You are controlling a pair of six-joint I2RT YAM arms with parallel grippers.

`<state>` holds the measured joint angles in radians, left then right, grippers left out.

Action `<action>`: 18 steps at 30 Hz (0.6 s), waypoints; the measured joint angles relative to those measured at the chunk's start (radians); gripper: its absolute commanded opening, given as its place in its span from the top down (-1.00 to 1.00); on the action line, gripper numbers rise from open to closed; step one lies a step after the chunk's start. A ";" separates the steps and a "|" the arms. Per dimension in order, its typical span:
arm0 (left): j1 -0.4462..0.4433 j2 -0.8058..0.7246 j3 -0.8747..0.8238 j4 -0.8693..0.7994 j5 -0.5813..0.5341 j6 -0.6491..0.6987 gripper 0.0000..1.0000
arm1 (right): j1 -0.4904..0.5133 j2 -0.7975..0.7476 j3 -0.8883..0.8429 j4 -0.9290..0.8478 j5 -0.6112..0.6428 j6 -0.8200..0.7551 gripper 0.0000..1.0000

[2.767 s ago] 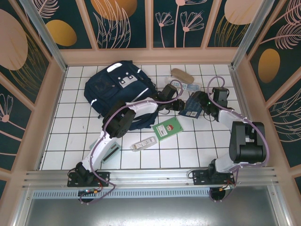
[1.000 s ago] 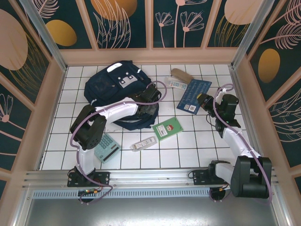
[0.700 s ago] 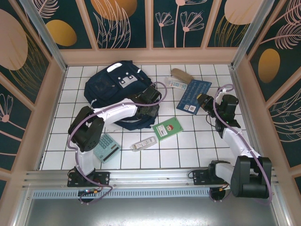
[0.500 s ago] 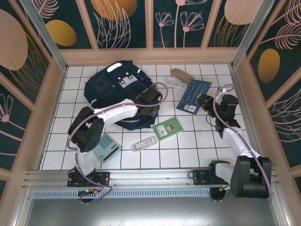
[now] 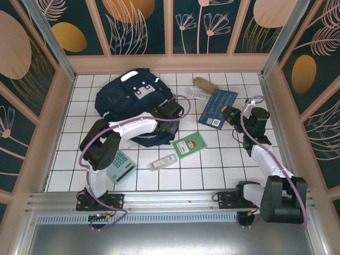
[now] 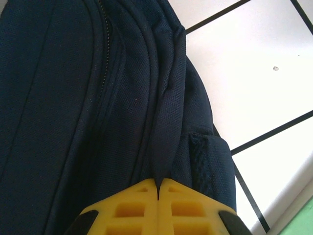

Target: Pack books, pencil case, and school supplies into a backpack

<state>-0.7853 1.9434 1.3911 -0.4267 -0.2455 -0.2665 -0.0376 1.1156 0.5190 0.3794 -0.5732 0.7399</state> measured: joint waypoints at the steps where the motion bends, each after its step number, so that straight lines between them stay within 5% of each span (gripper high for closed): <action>1: 0.000 -0.003 0.000 0.000 -0.005 0.000 1.00 | 0.000 0.000 -0.006 0.013 -0.008 0.007 1.00; 8: 0.000 -0.101 0.024 -0.030 -0.084 -0.007 1.00 | 0.052 0.008 -0.087 0.203 -0.070 0.134 1.00; 18: 0.016 -0.252 0.106 -0.049 -0.260 0.019 1.00 | 0.389 0.150 -0.065 0.418 -0.008 0.239 1.00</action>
<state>-0.7696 1.6913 1.4971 -0.4759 -0.5056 -0.2474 0.3511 1.2659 0.4538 0.7975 -0.5812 0.9787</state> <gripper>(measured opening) 0.063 0.120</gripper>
